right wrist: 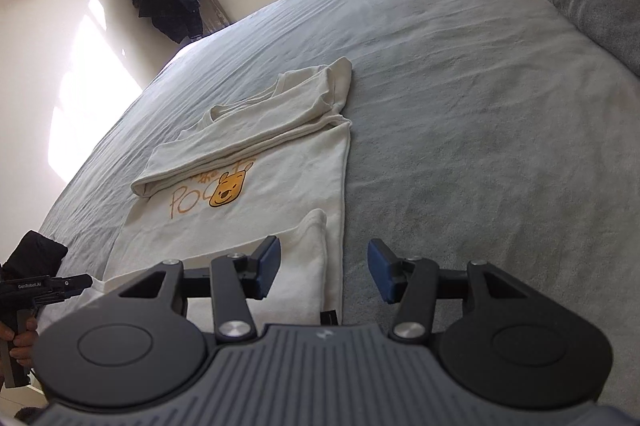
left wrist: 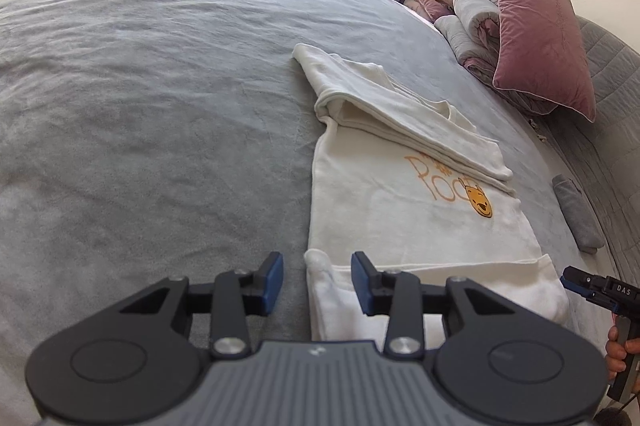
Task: Fold clothes
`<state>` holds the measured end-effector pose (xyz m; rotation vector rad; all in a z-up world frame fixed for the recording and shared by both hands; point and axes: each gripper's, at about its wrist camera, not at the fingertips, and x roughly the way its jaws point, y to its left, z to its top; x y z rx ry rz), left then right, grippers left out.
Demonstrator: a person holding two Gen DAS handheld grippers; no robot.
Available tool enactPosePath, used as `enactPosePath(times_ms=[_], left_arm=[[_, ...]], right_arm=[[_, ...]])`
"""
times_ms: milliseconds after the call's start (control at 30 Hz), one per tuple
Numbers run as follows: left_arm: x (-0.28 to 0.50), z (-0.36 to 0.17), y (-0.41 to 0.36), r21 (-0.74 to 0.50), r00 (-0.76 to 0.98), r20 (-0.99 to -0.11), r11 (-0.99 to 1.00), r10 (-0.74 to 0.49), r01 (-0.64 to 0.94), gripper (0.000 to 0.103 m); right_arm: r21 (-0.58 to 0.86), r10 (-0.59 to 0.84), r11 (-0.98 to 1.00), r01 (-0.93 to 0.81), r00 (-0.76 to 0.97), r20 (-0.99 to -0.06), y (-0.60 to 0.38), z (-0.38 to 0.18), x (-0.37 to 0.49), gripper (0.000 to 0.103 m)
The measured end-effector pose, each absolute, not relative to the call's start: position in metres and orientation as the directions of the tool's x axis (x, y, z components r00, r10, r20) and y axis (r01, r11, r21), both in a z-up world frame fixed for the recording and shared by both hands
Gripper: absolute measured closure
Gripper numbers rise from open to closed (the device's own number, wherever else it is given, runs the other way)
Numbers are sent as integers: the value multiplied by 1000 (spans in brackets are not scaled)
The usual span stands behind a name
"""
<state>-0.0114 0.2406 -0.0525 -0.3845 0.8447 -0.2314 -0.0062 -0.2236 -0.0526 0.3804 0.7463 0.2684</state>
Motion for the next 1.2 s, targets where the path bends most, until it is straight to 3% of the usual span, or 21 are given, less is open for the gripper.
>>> enactPosePath(times_ms=[67, 100, 133, 167, 200, 267, 467, 600, 833, 933, 1033, 1133, 1200], left_arm=[[-12, -55, 235, -411, 650, -678, 910, -342, 50, 86], [-11, -56, 233, -403, 652, -681, 914, -333, 46, 95], [-11, -54, 230, -393, 657, -682, 919, -322, 41, 96], [-12, -51, 228, -388, 667, -675, 921, -314, 42, 96], [-13, -47, 226, -384, 681, -663, 922, -312, 48, 96], [-19, -31, 223, -377, 726, -607, 922, -323, 95, 96], [-18, -1, 216, -344, 802, -498, 924, -331, 168, 96], [-1, -10, 211, -335, 819, -478, 928, -318, 165, 96], [32, -66, 208, -317, 780, -568, 944, -264, 88, 96], [29, -81, 211, -358, 788, -553, 931, -270, 68, 95], [26, -82, 219, -445, 784, -537, 894, -312, 51, 86], [24, -80, 222, -498, 777, -522, 865, -350, 55, 71], [23, -77, 221, -510, 777, -517, 858, -360, 58, 62]], right_arm=[[386, 349, 915, -121, 717, -603, -215, -55, -1, 53], [357, 334, 925, -128, 720, -608, -211, -56, 0, 59], [327, 318, 935, -134, 723, -613, -207, -58, 2, 65], [297, 302, 945, -138, 722, -623, -204, -59, 2, 85], [268, 285, 953, -142, 721, -632, -202, -60, 2, 95], [220, 261, 963, -155, 746, -612, -198, -56, -5, 99], [129, 194, 980, -150, 847, -494, -197, -39, -23, 102], [137, 146, 986, -92, 874, -464, -207, -37, -15, 102], [239, 115, 971, 19, 838, -534, -224, -69, 16, 102], [269, 119, 962, 40, 826, -551, -229, -84, 16, 103], [320, 156, 947, 28, 832, -532, -234, -85, 12, 93], [343, 199, 939, -8, 827, -526, -234, -81, 10, 78], [367, 238, 929, -40, 825, -512, -234, -78, 8, 43]])
